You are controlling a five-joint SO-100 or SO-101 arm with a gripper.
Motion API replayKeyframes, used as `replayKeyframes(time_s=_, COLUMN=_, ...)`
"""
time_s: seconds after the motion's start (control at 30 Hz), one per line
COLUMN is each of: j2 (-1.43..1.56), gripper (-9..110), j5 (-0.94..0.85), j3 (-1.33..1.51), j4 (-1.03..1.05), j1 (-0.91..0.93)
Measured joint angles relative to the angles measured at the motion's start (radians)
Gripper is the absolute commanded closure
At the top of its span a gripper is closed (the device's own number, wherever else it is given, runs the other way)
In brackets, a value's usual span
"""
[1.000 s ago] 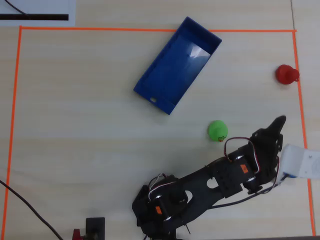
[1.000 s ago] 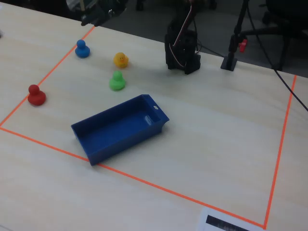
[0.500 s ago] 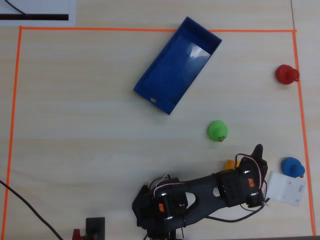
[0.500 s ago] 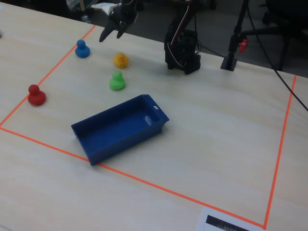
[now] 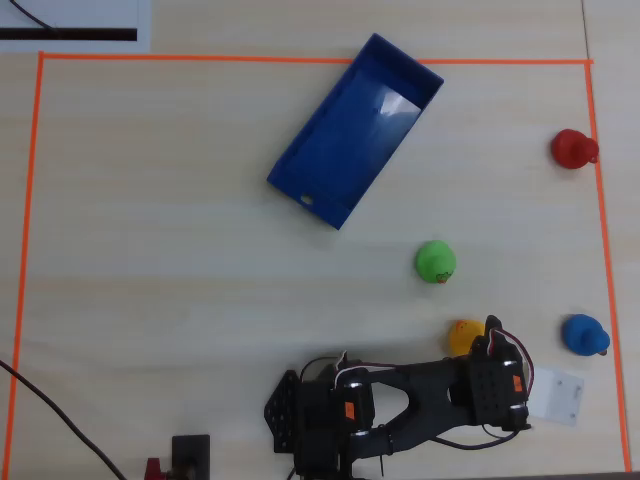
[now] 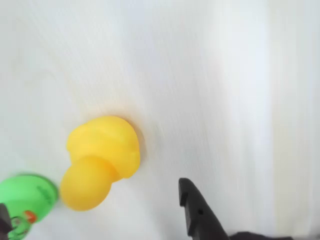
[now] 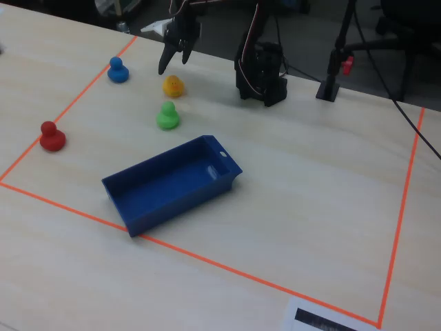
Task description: Grasp yellow duck and put it into box.
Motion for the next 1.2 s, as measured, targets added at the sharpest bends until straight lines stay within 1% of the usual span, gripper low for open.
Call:
replayKeyframes(time_s=0.23, j2=-0.054, gripper=56, j5=-0.066, j3=0.003, j4=-0.003, j1=0.0)
replayKeyframes(time_s=0.5, j2=-0.11, gripper=54, j5=-0.066, j3=0.003, j4=-0.064, j1=-0.048)
replayKeyframes(time_s=0.77, j2=-0.209, gripper=55, j5=-0.064, j3=-0.035, j4=-0.086, j1=-0.055)
replayKeyframes(time_s=0.9, j2=-0.272, gripper=58, j5=-0.064, j3=-0.097, j4=-0.086, j1=-0.057)
replayKeyframes(time_s=1.07, j2=-0.322, gripper=70, j5=-0.08, j3=-0.149, j4=-0.087, j1=-0.057)
replayKeyframes(time_s=1.2, j2=-0.347, gripper=72, j5=-0.089, j3=-0.181, j4=-0.1, j1=-0.054)
